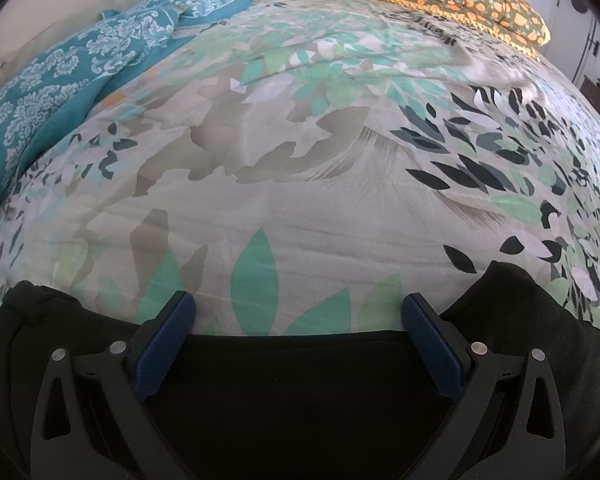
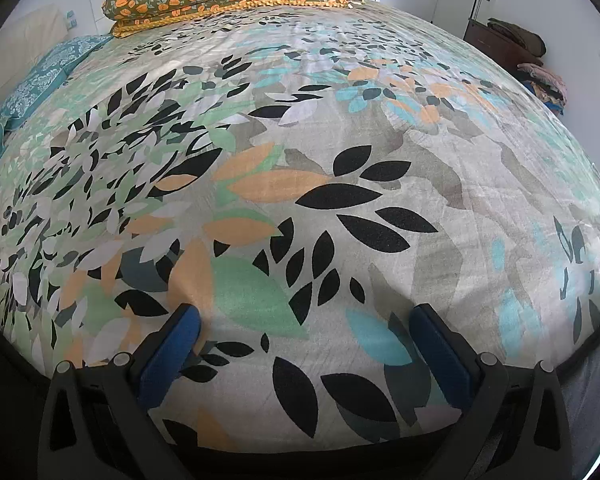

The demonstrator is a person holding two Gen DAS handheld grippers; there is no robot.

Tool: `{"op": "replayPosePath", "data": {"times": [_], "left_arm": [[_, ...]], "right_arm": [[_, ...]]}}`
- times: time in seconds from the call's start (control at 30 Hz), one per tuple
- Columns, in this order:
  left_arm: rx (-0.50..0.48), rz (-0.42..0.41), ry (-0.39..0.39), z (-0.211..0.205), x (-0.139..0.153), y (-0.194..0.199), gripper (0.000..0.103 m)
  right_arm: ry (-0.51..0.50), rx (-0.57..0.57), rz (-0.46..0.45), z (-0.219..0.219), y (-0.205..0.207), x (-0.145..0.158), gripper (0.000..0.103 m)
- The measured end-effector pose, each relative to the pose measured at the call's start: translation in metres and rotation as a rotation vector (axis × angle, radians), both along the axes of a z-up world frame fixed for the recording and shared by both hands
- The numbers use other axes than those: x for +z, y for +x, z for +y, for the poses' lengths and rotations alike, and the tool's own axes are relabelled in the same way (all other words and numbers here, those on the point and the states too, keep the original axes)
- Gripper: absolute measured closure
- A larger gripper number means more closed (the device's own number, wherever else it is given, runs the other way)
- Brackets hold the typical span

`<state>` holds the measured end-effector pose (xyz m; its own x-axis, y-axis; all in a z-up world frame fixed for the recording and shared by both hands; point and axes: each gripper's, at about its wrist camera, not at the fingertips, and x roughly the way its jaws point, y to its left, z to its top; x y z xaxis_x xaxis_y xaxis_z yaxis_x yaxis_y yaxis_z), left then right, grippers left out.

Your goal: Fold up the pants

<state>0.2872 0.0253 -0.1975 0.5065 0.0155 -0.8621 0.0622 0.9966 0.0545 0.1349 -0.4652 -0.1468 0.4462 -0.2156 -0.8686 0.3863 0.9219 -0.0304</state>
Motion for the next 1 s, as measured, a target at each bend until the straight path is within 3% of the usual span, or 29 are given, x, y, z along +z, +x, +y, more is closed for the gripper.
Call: {"op": "replayPosePath", "data": {"times": [1.0], "left_arm": [[0.001,0.000,0.000,-0.0002,0.0001,-0.0003,0.000]], "right_arm": [[0.002,0.000,0.000,-0.0002,0.0004,-0.0008,0.000]]}}
